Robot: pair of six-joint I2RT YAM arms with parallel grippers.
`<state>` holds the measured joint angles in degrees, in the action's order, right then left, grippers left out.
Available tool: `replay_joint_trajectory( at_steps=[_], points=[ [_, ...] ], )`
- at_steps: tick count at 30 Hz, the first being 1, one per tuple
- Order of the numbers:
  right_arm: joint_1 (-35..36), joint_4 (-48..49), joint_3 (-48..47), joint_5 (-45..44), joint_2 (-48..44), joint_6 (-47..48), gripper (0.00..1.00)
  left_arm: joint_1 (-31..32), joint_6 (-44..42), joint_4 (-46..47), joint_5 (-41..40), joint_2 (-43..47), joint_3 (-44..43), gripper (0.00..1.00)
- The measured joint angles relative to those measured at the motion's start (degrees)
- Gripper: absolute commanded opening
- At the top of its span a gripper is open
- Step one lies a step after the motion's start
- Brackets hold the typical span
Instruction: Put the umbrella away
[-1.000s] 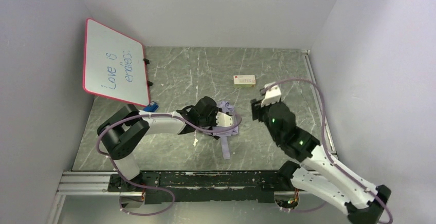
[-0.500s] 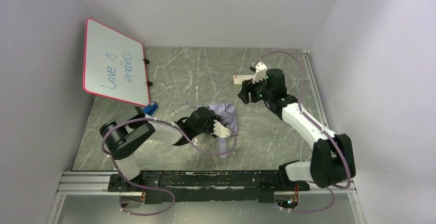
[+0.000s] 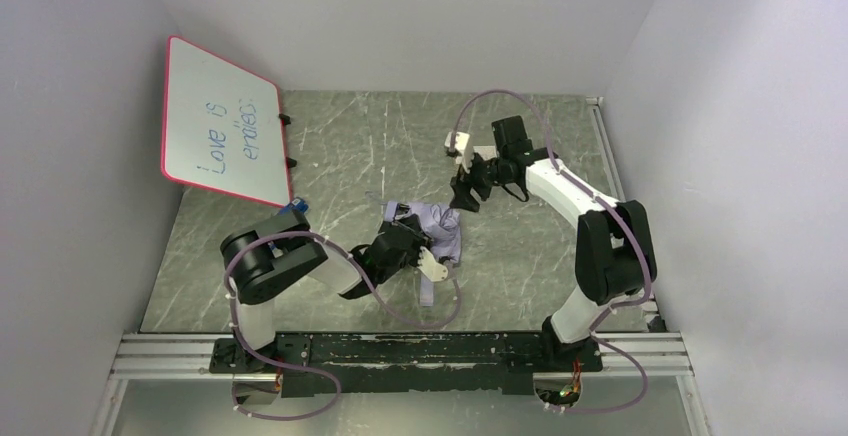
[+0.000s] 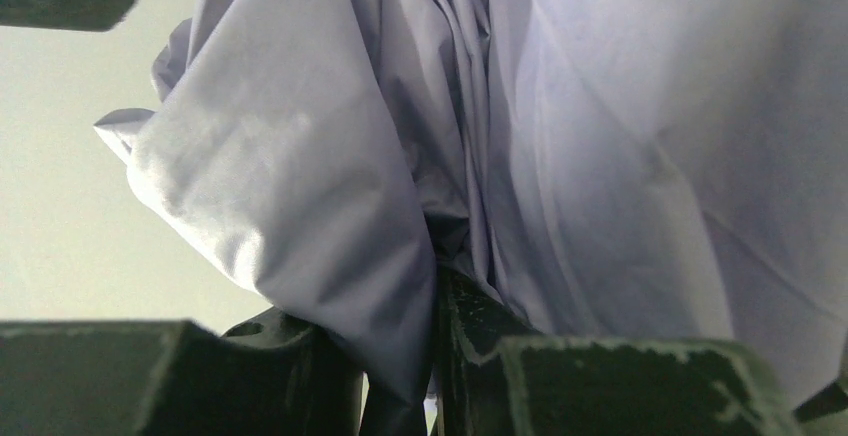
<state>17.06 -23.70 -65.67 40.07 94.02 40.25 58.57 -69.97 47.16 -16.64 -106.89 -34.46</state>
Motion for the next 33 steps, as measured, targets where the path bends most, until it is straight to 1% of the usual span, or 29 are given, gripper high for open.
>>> replay_joint_trajectory(
  at_steps=[3, 7, 11, 18, 25, 27, 30, 33],
  points=[
    [1.25, -4.46, -0.09, 1.16, 1.31, 4.15, 0.72, 0.72, -1.31, 1.77, -1.36, -0.70, 0.50, 0.16],
    [3.17, -8.20, -2.47, 2.64, 3.28, 6.58, 0.76, 1.40, -2.58, 3.52, -2.86, -1.68, 0.74, 0.16],
    [5.16, -9.60, -4.68, 2.86, 5.38, 7.61, 0.77, 1.92, -3.39, 4.79, -3.98, -2.36, 0.96, 0.16],
    [7.89, -10.51, -4.76, 2.89, 6.05, 7.82, 0.78, 2.47, -4.22, 5.75, -4.87, -2.84, 1.20, 0.15],
    [10.21, -12.74, -4.76, -0.96, 8.39, 9.62, 0.77, 2.84, -4.37, 5.95, -5.60, -2.95, 1.27, 0.16],
    [10.84, -13.22, -4.74, -2.58, 10.08, 10.08, 0.76, 2.97, -4.35, 5.84, -5.68, -2.95, 1.27, 0.17],
    [11.58, -13.25, -4.72, -5.27, 11.61, 10.19, 0.73, 3.06, -3.93, 5.70, -5.88, -2.93, 1.27, 0.22],
    [12.20, -13.22, -4.92, -7.39, 12.33, 9.84, 0.66, 3.21, -2.97, 5.44, -6.34, -2.84, 1.14, 0.32]
  ],
)
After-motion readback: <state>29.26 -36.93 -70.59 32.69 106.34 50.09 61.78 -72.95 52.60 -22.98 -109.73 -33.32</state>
